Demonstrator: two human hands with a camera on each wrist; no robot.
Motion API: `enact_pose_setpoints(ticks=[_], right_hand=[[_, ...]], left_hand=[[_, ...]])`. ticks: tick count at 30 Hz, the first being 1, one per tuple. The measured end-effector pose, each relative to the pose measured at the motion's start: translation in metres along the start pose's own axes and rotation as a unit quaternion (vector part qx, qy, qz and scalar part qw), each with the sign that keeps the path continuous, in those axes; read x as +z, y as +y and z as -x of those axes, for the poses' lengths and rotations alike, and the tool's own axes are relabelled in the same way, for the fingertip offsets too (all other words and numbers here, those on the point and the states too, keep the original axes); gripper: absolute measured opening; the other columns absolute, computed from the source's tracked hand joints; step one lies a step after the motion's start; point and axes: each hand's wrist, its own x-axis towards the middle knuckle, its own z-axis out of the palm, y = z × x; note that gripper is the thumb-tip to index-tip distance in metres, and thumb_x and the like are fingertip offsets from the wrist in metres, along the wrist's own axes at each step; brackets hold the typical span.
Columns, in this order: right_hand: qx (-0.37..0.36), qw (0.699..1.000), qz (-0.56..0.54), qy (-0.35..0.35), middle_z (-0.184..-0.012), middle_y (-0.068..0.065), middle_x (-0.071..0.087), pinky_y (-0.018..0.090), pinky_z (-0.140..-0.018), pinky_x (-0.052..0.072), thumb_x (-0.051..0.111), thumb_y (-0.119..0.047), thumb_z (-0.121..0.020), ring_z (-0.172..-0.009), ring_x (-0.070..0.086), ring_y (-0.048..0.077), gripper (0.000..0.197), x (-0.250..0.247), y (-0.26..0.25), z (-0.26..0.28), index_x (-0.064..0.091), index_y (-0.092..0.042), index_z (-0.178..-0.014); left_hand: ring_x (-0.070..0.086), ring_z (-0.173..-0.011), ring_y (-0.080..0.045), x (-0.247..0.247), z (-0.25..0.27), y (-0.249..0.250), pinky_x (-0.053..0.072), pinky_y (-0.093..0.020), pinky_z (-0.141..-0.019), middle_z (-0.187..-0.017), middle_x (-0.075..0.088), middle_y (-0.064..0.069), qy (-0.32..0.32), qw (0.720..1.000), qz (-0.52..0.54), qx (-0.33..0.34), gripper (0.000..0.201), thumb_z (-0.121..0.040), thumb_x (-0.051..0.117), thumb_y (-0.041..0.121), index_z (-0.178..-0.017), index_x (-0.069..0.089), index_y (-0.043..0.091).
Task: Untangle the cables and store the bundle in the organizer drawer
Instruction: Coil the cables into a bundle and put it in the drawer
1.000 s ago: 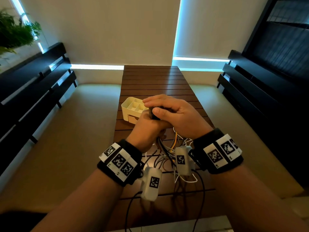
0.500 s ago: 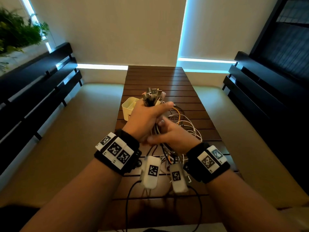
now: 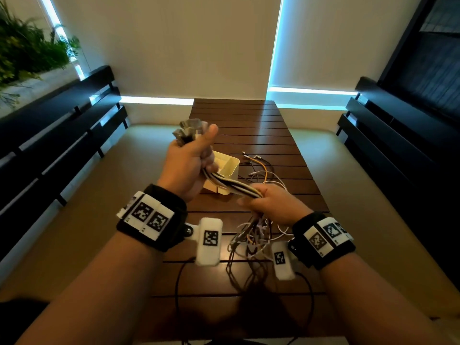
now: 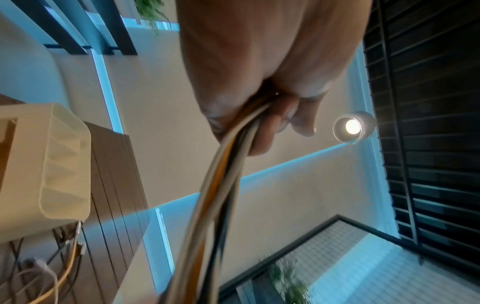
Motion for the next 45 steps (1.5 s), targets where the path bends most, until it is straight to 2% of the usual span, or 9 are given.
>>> enact_pose_setpoints(ticks=[5, 9, 13, 17, 22, 27, 34, 40, 45], right_hand=[[-0.032, 0.996, -0.07, 0.04, -0.063, -0.007, 0.057, 0.027, -0.063, 0.045, 0.074, -0.03, -0.086, -0.054, 0.05, 0.005, 0.012, -0.022, 0.001, 0.005, 0.067, -0.02, -0.083], [-0.054, 0.992, -0.114, 0.028, -0.064, -0.006, 0.057, 0.023, -0.06, 0.043, 0.071, -0.042, -0.077, -0.055, 0.048, 0.005, 0.036, -0.031, -0.007, 0.008, 0.069, -0.009, -0.091], [-0.076, 0.989, -0.119, 0.041, -0.053, -0.014, 0.058, 0.013, -0.055, 0.042, 0.064, -0.02, -0.092, -0.049, 0.051, -0.002, 0.023, -0.035, -0.021, 0.005, 0.065, 0.003, -0.094], [-0.087, 0.993, -0.066, 0.044, -0.059, -0.012, 0.054, 0.021, -0.058, 0.042, 0.068, -0.031, -0.09, -0.056, 0.047, 0.007, 0.014, -0.036, -0.027, -0.004, 0.069, -0.019, -0.083], [-0.083, 0.982, -0.17, 0.022, -0.065, -0.009, 0.061, 0.022, -0.054, 0.044, 0.072, -0.034, -0.077, -0.056, 0.053, 0.009, 0.029, -0.037, -0.029, -0.011, 0.057, -0.016, -0.094], [-0.086, 0.973, -0.213, 0.014, -0.062, -0.008, 0.063, 0.018, -0.048, 0.043, 0.07, -0.02, -0.081, -0.05, 0.054, 0.006, 0.03, -0.038, -0.028, -0.015, 0.045, -0.014, -0.096], [-0.086, 0.977, -0.192, 0.041, -0.054, -0.008, 0.058, 0.023, -0.049, 0.044, 0.074, -0.031, -0.072, -0.046, 0.048, 0.007, 0.036, -0.034, -0.028, -0.017, 0.048, -0.014, -0.09], [-0.106, 0.956, -0.267, 0.051, -0.073, 0.0, 0.07, 0.025, -0.06, 0.054, 0.073, -0.025, -0.076, -0.062, 0.065, 0.014, 0.031, -0.03, -0.021, -0.013, 0.053, -0.013, -0.096], [-0.016, 0.99, -0.131, 0.047, -0.08, -0.011, 0.068, 0.025, -0.072, 0.051, 0.07, -0.013, -0.088, -0.076, 0.067, 0.007, 0.021, -0.012, 0.003, -0.011, 0.058, -0.029, -0.095]], left_hand=[[0.024, -0.051, -0.008, -0.011, 0.002, -0.012, 0.029, -0.02, -0.045, -0.063, 0.03, 0.005, 0.028, 0.998, -0.046, -0.029, 0.017, -0.096, 0.064, 0.024, -0.081, 0.055, 0.025], [0.026, -0.05, -0.008, -0.012, 0.006, -0.019, 0.03, -0.019, -0.045, -0.063, 0.03, 0.004, -0.004, 0.993, -0.102, -0.05, 0.021, -0.096, 0.061, 0.031, -0.081, 0.05, 0.022], [0.04, -0.053, -0.011, -0.006, 0.012, -0.035, 0.035, -0.021, -0.049, -0.067, 0.045, -0.003, -0.037, 0.984, -0.146, -0.092, 0.033, -0.088, 0.063, 0.046, -0.087, 0.053, 0.014], [0.068, -0.081, -0.024, 0.006, 0.018, -0.045, 0.055, -0.031, -0.071, -0.092, 0.068, -0.016, -0.075, 0.979, -0.163, -0.101, 0.047, -0.095, 0.053, 0.046, -0.112, 0.061, 0.003], [0.06, -0.058, -0.008, 0.015, 0.023, -0.04, 0.047, -0.018, -0.051, -0.079, 0.064, -0.007, -0.126, 0.974, -0.138, -0.126, 0.048, -0.102, 0.039, 0.039, -0.121, 0.057, -0.001], [0.065, -0.065, -0.009, 0.018, 0.023, -0.036, 0.05, -0.017, -0.054, -0.081, 0.065, -0.008, -0.175, 0.966, -0.134, -0.137, 0.026, -0.091, 0.057, 0.024, -0.111, 0.059, 0.007], [0.068, -0.077, -0.004, 0.016, 0.014, -0.023, 0.05, -0.014, -0.072, -0.08, 0.074, 0.006, -0.197, 0.93, -0.307, -0.051, 0.014, -0.09, 0.064, -0.002, -0.095, 0.07, 0.009], [0.061, -0.06, -0.016, 0.019, 0.012, -0.019, 0.051, -0.026, -0.057, -0.071, 0.064, -0.005, -0.151, 0.95, -0.269, -0.043, 0.013, -0.096, 0.059, 0.004, -0.108, 0.064, 0.0], [0.043, -0.05, -0.016, 0.014, 0.002, -0.006, 0.039, -0.027, -0.048, -0.059, 0.045, 0.0, -0.092, 0.981, -0.169, -0.01, 0.025, -0.096, 0.058, 0.005, -0.077, 0.061, 0.02]])
